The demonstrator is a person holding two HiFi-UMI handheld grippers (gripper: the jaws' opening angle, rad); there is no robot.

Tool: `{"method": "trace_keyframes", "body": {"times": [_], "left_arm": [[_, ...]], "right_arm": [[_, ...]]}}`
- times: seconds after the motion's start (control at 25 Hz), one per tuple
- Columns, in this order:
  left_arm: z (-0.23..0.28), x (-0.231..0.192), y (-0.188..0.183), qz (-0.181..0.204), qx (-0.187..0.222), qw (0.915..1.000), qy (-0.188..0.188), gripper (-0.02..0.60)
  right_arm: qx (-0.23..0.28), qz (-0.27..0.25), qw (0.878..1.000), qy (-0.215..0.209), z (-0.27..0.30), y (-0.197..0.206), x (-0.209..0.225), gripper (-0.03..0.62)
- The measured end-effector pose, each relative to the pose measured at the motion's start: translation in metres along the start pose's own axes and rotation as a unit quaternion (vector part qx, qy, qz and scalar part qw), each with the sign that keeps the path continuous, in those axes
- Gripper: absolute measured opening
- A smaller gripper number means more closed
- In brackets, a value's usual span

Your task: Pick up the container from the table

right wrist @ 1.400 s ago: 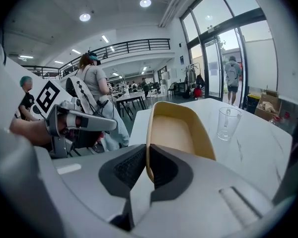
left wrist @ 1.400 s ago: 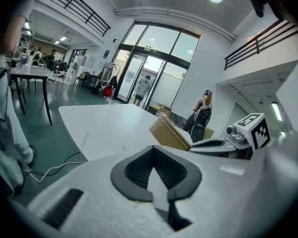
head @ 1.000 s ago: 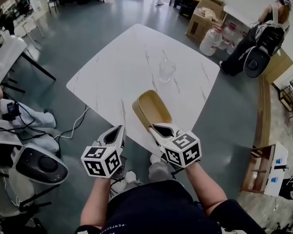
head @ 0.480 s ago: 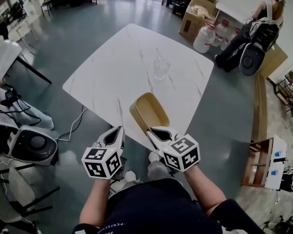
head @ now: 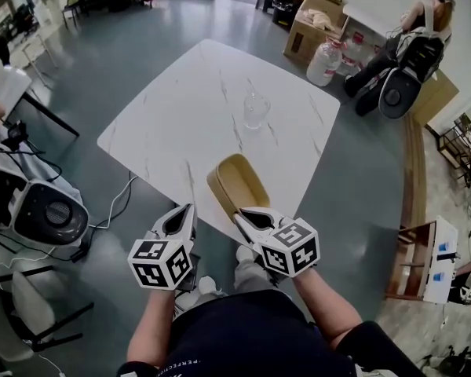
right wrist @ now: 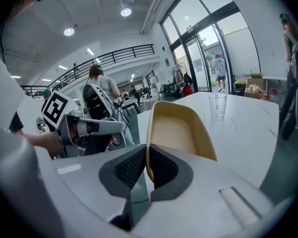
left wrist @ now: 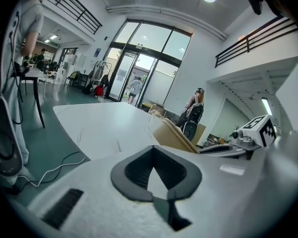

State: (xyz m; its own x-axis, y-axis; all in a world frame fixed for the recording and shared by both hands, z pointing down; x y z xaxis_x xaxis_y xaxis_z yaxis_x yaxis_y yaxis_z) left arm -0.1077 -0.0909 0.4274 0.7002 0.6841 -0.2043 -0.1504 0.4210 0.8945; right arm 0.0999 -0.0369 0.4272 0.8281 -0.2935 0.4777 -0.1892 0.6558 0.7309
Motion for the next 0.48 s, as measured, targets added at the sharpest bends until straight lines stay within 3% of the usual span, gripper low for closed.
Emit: {"method": "trace_keyframes", "body": {"times": [0.48], "left_arm": [[0.012, -0.011, -0.011, -0.003, 0.004, 1.0, -0.003, -0.006]], "right_arm": [[0.0, 0.003, 1.0, -0.01, 0.013, -0.017, 0.005, 0.023]]}}
Point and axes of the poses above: the fingertips, and each gripper's own axes: z forward along the fingers, x to its right, y out of its underside, the point moved 10 cm from there along -z, backward along the fingers, and after that the axes turned 13 degrees about z, right-handed, at the moved point
